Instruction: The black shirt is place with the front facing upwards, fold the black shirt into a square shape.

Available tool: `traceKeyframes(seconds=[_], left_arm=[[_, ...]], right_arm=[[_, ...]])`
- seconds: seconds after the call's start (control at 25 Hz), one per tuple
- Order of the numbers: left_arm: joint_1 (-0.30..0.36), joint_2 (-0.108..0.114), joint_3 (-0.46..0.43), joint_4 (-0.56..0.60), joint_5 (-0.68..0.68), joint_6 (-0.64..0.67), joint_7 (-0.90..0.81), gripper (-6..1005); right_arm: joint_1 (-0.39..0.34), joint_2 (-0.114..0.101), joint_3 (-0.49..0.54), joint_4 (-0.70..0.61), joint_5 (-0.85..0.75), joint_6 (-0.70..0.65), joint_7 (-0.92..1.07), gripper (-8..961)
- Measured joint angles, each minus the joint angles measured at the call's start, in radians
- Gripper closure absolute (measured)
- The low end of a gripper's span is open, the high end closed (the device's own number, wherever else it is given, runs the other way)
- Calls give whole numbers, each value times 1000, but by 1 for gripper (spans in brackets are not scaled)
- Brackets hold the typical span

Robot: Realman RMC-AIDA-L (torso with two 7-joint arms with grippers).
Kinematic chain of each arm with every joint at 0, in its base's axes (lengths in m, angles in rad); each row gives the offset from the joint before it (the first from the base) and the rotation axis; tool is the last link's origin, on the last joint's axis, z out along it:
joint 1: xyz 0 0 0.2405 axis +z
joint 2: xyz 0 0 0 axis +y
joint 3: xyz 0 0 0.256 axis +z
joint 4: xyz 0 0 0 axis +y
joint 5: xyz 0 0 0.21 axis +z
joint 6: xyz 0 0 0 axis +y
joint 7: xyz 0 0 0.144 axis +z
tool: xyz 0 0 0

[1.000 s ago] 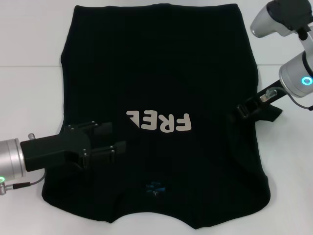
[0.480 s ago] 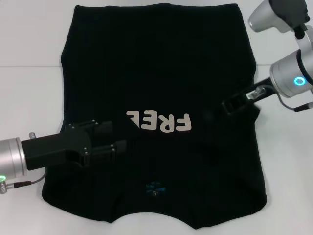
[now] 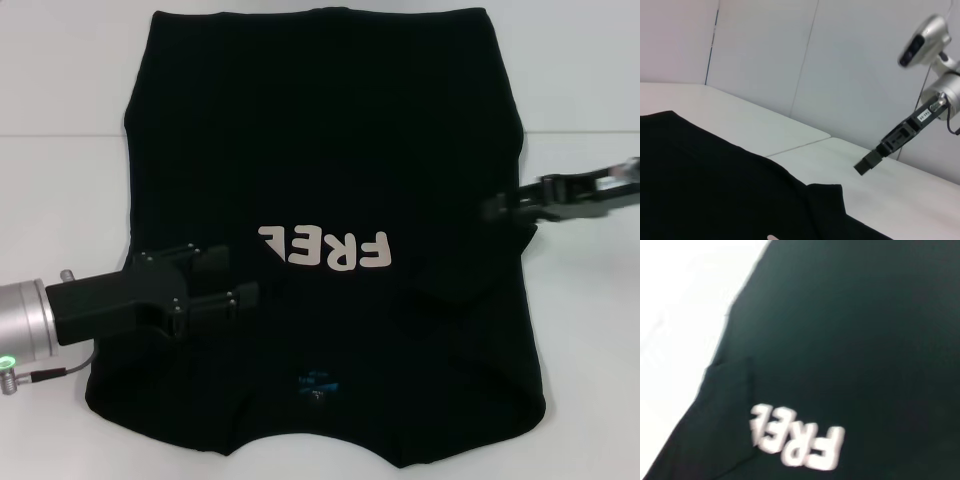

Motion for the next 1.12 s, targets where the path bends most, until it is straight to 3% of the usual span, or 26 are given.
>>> traceKeyframes(seconds=[0.12,0.24,0.4,0.76,1.12], left_arm=[[-3,2,-2,-1,0,0,-2,266],[-7,4,-2,-2,0,0,-3,266],[-10,3,-2,-2,0,0,-4,266],[-10,3,-2,-2,0,-1,-4,265],[-5,0,-2,-2,0,-9,-4,265]], right_arm=[[-16,-48,0,26,-25,34,112,306],[-8,-49,0,15,-82,48,153,181],[28,-33,-6,23,-189,89,186,27],[70,2,-47,91,-217,196,174,23],[68,38,-78,106,-218,292,161,26]])
